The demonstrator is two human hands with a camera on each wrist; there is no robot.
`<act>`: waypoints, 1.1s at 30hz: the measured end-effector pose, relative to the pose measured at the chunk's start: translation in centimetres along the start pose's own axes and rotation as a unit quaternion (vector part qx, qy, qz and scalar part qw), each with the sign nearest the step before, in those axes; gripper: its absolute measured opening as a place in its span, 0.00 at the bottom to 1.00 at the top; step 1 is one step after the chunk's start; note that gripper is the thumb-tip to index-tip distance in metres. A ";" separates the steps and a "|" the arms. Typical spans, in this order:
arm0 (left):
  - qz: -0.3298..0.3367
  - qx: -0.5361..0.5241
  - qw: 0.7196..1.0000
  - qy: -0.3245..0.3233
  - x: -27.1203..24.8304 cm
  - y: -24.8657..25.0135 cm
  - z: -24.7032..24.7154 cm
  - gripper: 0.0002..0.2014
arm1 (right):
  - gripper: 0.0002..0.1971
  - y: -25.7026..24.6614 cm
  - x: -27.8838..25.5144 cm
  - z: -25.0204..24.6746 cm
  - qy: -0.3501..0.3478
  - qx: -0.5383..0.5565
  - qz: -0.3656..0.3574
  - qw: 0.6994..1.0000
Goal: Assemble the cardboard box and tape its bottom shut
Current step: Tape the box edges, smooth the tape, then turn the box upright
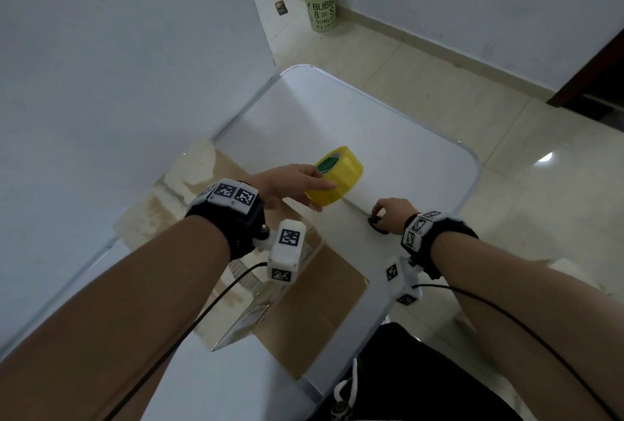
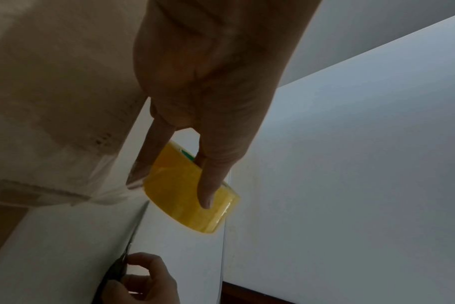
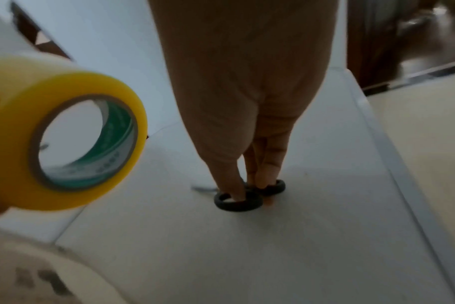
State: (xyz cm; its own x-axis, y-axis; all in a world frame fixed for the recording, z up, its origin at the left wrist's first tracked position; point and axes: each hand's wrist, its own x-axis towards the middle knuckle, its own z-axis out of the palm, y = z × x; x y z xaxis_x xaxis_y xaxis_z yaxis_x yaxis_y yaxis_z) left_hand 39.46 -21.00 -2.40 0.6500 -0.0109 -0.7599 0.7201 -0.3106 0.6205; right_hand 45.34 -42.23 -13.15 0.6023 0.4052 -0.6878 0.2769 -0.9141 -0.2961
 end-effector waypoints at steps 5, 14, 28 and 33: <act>0.005 -0.009 1.000 0.003 -0.2 0.0 0.3 0.11 | 0.18 0.7 -1.4 0.2 -0.108 0.081 -0.012 0.991; 0.007 -0.012 1.000 0.007 -1.2 0.2 0.9 0.13 | 0.16 0.6 -4.2 1.4 -0.256 0.275 -0.067 0.924; 0.018 -0.027 0.999 0.004 -1.3 0.0 0.7 0.14 | 0.16 -1.4 -4.0 1.5 -0.225 0.286 -0.094 0.927; 0.014 -0.030 0.999 0.000 -1.1 0.0 0.7 0.11 | 0.11 -2.0 -3.5 1.6 -0.232 0.343 -0.107 0.904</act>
State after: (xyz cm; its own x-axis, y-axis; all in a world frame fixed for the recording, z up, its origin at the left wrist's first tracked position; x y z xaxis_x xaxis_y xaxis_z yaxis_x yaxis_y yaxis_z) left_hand 38.62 -21.65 -1.67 0.6703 -0.0187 -0.7419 0.7148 -0.2526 0.6521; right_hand 41.49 -41.87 -11.25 0.1666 0.6710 -0.7225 -0.2759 -0.6717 -0.6875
